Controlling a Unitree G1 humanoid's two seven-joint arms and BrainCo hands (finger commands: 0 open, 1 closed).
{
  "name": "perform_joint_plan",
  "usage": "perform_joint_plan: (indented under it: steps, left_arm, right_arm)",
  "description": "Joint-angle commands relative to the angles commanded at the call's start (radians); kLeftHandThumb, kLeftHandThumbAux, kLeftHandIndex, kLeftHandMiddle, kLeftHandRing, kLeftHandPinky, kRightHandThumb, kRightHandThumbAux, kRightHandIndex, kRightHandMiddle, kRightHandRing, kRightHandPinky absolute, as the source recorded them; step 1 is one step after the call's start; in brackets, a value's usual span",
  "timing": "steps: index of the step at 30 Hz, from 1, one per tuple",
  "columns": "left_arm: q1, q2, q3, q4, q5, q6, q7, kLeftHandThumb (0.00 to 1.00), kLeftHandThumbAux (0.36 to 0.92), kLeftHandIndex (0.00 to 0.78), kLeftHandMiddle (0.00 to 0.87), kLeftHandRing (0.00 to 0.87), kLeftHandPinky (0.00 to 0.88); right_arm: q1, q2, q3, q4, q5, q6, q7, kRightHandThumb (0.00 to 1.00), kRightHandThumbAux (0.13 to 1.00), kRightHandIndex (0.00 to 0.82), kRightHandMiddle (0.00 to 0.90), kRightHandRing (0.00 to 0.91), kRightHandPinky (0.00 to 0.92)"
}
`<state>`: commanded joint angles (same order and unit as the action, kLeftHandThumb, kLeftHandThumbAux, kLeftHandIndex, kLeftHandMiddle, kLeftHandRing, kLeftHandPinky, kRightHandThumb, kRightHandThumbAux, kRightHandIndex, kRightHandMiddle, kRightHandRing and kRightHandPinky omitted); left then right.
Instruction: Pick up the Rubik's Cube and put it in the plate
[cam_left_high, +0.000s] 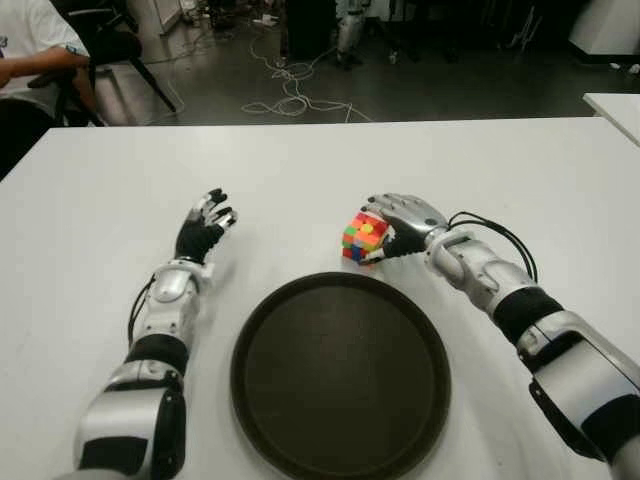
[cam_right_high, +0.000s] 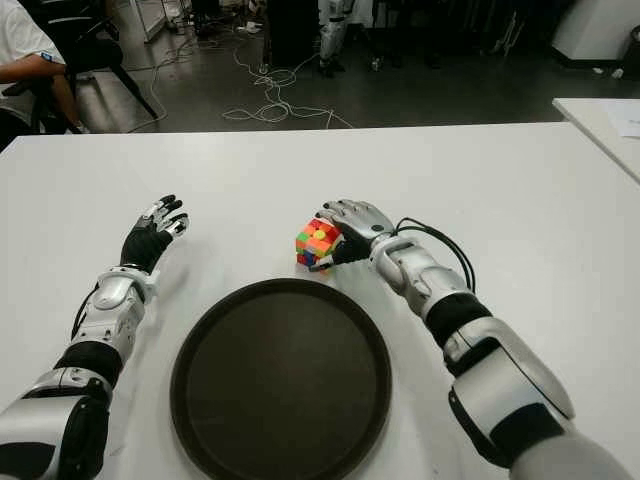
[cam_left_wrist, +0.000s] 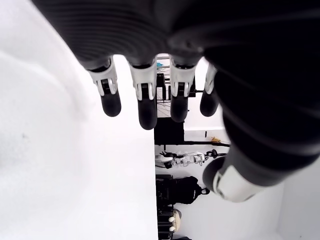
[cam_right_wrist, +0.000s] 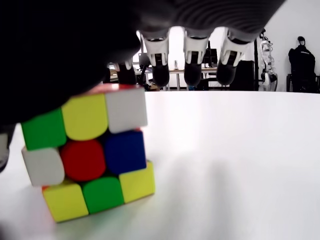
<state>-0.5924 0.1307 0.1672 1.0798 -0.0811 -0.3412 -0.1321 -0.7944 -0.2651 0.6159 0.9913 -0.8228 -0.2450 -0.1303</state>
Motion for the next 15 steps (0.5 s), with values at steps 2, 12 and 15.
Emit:
perform_joint_plan:
  steps: [2, 12, 15]
  left_arm:
    - [0.012, -0.002, -0.004, -0.025, 0.001, -0.003, -0.001, 0.204, 0.721, 0.053, 0.115, 0.099, 0.072]
    - [0.014, -0.008, -0.006, -0.035, -0.002, 0.003, 0.006, 0.214, 0.729, 0.055, 0.121, 0.109, 0.083]
    - [0.014, -0.008, -0.006, -0.034, -0.002, 0.003, 0.009, 0.216, 0.724, 0.058, 0.124, 0.112, 0.082]
  right_arm:
    - [-0.001, 0.003, 0.006, 0.006, -0.004, 0.005, -0.001, 0.0, 0.359, 0.05, 0.023, 0.033, 0.077]
    - [-0.002, 0.005, 0.028, 0.015, -0.009, 0.008, -0.009, 0.0, 0.36, 0.057, 0.02, 0.025, 0.072]
    - [-0.001, 0.005, 0.032, 0.013, -0.013, 0.011, -0.013, 0.0, 0.365, 0.061, 0.013, 0.022, 0.07]
